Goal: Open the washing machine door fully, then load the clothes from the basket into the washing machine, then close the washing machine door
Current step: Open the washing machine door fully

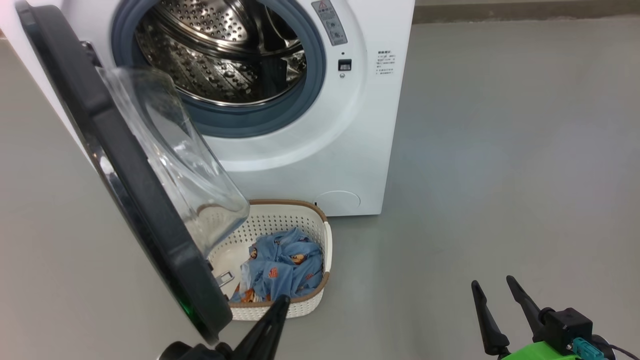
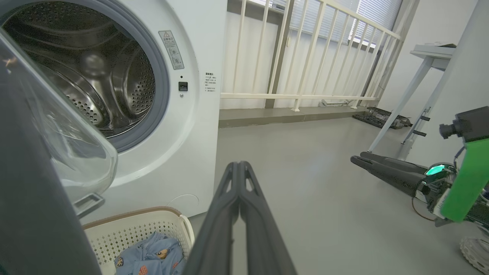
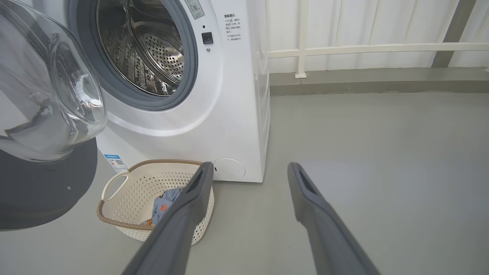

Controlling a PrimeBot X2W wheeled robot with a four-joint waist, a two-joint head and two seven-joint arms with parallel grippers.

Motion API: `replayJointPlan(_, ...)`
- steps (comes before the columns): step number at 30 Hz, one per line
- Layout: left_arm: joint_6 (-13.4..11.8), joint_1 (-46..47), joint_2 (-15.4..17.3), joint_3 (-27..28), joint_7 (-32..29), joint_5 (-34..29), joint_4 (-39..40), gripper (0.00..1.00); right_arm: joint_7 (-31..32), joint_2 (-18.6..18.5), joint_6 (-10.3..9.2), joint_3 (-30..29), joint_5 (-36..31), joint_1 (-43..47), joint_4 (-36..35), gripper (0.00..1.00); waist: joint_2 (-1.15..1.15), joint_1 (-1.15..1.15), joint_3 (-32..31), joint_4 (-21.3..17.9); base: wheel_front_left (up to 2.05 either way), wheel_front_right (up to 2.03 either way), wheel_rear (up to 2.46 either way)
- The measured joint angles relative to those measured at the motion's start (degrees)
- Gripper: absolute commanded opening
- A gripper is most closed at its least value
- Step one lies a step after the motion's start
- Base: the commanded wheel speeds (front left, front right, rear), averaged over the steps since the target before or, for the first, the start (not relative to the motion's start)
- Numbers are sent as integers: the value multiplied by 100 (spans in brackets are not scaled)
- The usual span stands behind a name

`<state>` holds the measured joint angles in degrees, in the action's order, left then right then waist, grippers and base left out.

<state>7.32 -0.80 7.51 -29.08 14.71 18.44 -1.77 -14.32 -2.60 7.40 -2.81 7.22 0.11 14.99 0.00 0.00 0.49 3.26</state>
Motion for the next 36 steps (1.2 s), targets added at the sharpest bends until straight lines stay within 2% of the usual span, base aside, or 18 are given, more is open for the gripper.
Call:
replayJointPlan(23, 0, 272, -168, 1006, 0, 192, -483, 0, 0, 0, 0, 36, 45, -10, 47, 100, 0, 0, 143, 11, 0, 0, 0)
replayJointPlan(36, 55, 270, -359, 1183, -1, 215, -553, 0, -1, 0, 0, 56, 146, -22, 60, 100, 0, 0, 220, 90, 0, 0, 0)
